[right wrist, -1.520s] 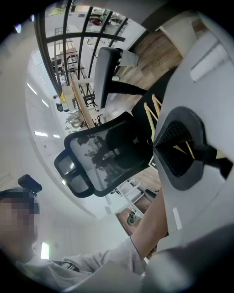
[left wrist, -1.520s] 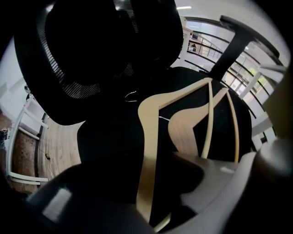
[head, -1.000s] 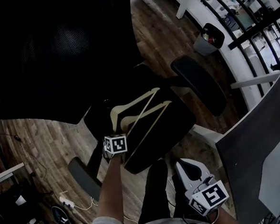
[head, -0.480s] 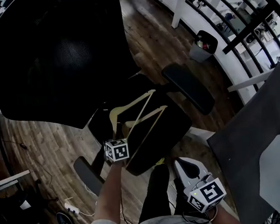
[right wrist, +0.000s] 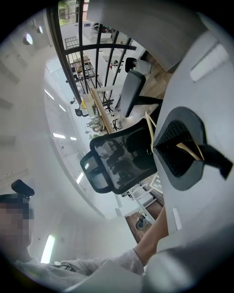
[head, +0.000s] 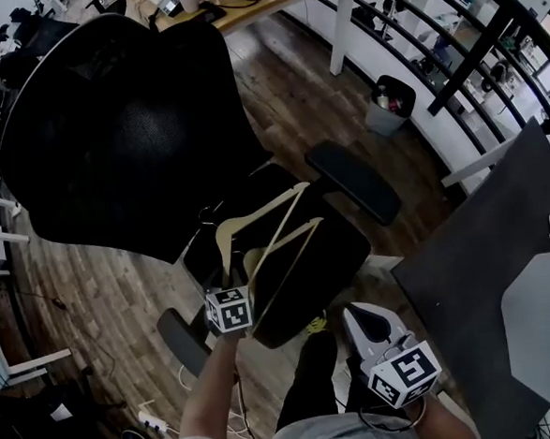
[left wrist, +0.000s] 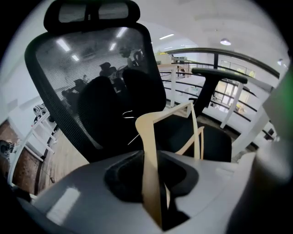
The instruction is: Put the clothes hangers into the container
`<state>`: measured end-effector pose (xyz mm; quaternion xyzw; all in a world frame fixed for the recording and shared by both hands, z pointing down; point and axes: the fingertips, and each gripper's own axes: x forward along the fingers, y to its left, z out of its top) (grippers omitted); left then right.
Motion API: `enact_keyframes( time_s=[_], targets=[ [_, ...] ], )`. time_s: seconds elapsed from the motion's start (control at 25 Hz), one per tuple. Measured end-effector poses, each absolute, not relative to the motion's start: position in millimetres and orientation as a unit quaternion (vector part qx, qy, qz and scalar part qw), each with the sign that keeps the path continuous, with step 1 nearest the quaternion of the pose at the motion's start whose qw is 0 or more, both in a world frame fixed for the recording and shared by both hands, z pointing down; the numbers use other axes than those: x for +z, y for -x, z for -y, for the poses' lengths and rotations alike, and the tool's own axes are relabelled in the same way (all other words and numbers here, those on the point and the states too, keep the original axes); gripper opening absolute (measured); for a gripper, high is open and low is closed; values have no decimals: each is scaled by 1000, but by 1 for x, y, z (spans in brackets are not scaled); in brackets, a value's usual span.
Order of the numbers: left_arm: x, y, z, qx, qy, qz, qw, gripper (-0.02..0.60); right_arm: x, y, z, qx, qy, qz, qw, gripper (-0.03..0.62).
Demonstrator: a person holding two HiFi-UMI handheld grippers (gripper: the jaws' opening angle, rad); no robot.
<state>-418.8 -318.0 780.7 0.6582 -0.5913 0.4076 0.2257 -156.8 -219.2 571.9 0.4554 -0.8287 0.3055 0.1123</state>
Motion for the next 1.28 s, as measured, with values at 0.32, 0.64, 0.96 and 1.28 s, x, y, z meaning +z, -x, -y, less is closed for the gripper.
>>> enact_keyframes(
  time_s=[0.32, 0.64, 0.96, 1.28],
  targets=[
    [698, 426, 326, 333, -682, 621, 197, 89, 539, 157, 220, 286, -453, 839, 94, 0],
    [627, 409, 332, 277, -712, 625, 160, 89, 497, 140, 221, 251, -467, 845, 77, 0],
    [560, 342, 339, 238, -771, 581, 110, 89, 458, 95, 204, 235, -502, 830, 53, 0],
    [490, 230, 338, 207, -845, 487, 73, 89, 409, 24, 187, 199, -553, 809, 24, 0]
  ],
)
